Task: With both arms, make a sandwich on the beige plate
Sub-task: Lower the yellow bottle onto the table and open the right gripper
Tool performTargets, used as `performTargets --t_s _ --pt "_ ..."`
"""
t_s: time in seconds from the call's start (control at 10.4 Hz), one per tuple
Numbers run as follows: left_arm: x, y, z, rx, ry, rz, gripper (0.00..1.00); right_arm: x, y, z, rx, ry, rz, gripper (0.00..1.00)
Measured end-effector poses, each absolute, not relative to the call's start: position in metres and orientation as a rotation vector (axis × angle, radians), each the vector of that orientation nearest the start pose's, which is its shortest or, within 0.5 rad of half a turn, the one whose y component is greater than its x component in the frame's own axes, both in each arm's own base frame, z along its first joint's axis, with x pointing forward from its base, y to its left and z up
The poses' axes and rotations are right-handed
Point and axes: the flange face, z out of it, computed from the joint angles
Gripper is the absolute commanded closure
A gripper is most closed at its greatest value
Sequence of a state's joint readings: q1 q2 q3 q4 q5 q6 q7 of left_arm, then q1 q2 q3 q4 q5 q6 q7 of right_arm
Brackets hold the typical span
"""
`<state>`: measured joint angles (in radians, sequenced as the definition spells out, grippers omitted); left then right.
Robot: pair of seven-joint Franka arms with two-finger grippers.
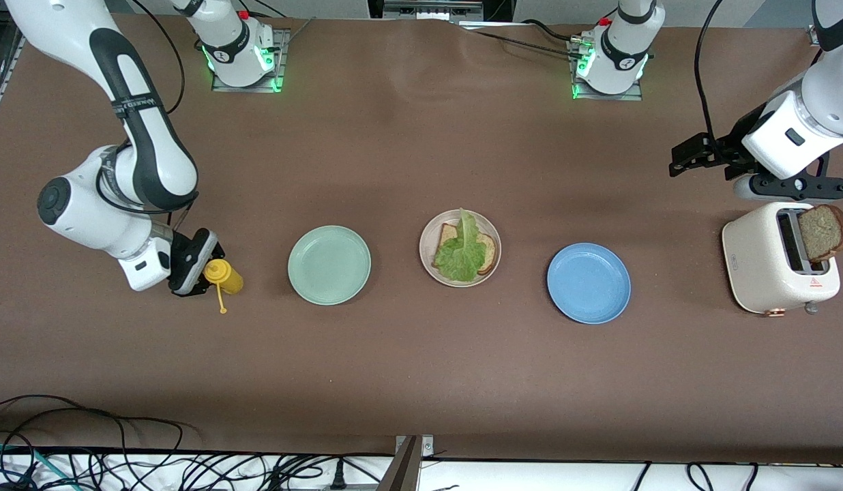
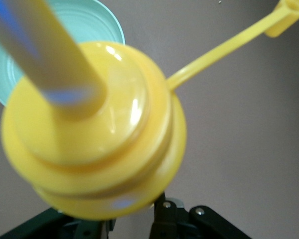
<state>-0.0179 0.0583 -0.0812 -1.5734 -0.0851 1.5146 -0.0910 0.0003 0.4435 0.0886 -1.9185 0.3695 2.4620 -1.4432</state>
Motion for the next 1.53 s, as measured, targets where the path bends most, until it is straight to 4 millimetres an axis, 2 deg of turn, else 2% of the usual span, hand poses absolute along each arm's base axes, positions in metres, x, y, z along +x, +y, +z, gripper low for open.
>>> performTargets --t_s 0.38,0.67,0.96,1.05,1.24,1.34,1.44,1.53 --pt "0.560 -0.066 0.587 -3.214 0.019 0.201 0.00 0.633 0.058 0.238 -2.371 -1.737 -0.377 1.00" --pt "0.561 -0.066 0.585 -3.212 0.019 0.205 0.00 0.631 0.071 0.224 -2.348 -1.716 -0.386 1.00" --pt "0.561 -0.069 0.585 -3.211 0.029 0.207 0.00 0.628 0.075 0.207 -2.337 -1.697 -0.368 1.00" --pt "0.560 -0.071 0.585 -3.211 0.033 0.207 0.00 0.627 0.074 0.204 -2.336 -1.693 -0.363 0.79" --pt "0.561 -0.071 0.584 -3.211 0.033 0.208 0.00 0.627 0.075 0.203 -2.330 -1.691 -0.364 0.25" --pt "0.561 -0.071 0.584 -3.211 0.033 0.208 0.00 0.627 0.074 0.203 -2.330 -1.690 -0.365 0.19" --pt "0.561 -0.071 0.584 -3.211 0.033 0.208 0.00 0.627 0.073 0.203 -2.332 -1.687 -0.366 0.08" --pt "0.561 -0.071 0.584 -3.211 0.033 0.208 0.00 0.628 0.071 0.203 -2.335 -1.682 -0.368 0.05"
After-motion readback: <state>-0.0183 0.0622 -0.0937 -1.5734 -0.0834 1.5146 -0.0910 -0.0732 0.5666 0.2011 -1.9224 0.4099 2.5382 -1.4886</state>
